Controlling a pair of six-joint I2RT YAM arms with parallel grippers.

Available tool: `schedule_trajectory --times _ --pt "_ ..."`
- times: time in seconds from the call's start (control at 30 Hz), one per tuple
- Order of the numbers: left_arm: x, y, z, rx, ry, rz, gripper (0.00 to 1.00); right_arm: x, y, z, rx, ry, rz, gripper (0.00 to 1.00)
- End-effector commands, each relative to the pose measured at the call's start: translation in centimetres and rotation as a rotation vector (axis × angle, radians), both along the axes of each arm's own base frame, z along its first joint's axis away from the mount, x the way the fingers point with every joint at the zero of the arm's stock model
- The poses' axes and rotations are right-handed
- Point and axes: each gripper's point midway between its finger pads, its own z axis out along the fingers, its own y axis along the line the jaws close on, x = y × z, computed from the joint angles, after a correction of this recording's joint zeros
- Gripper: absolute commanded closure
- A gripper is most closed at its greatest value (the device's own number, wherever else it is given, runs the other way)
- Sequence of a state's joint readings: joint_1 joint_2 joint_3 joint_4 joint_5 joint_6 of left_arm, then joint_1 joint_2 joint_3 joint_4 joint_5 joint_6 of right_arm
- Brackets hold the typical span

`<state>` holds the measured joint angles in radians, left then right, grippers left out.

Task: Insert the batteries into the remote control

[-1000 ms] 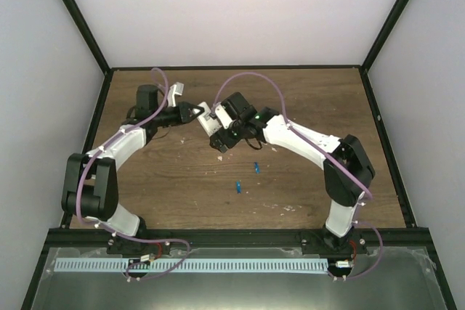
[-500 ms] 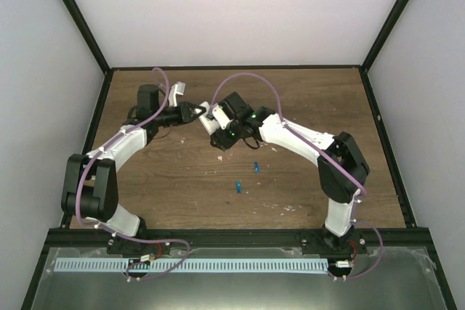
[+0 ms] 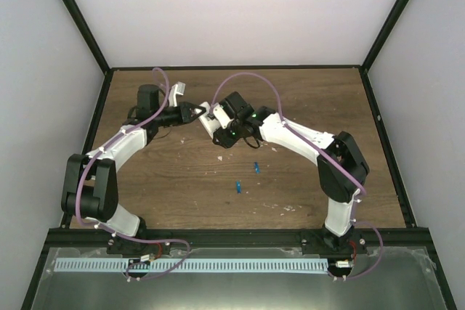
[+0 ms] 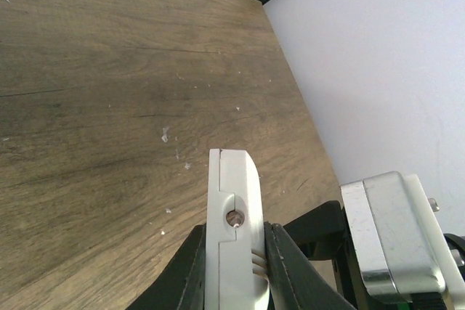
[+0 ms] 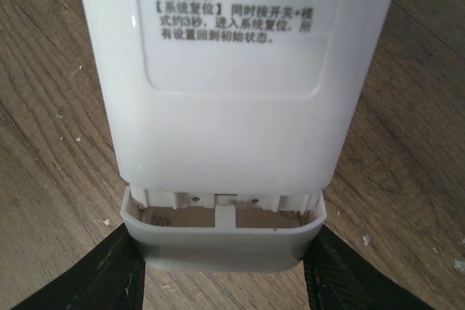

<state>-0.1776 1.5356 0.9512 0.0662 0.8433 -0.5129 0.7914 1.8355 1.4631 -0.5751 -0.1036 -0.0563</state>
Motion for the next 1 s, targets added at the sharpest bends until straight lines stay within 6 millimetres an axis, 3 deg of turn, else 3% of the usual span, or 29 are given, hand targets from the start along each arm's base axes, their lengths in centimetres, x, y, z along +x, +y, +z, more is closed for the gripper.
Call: schedule_trajectory --times 0.0,0.37,0.7,0.97 --pt "-0.1 -0.4 1.4 -0.016 -0.049 -0.021 1.0 0.5 0.6 0.6 0.011 -0.016 0.017 0.56" --pt "0.9 0.2 1.3 0.031 -0.054 0.025 1.0 -0.3 0.0 -1.4 -0.029 0.025 0.026 0.61" --pt "2.1 1.2 2.0 0.046 -0.077 0.053 1.0 -2.3 -1.8 -4.9 -0.093 0.106 0.028 0.61" --pt "2.9 1.4 2.5 0.058 -0.09 0.063 1.0 -3.1 -3.1 -6.2 -0.125 0.129 0.005 0.61"
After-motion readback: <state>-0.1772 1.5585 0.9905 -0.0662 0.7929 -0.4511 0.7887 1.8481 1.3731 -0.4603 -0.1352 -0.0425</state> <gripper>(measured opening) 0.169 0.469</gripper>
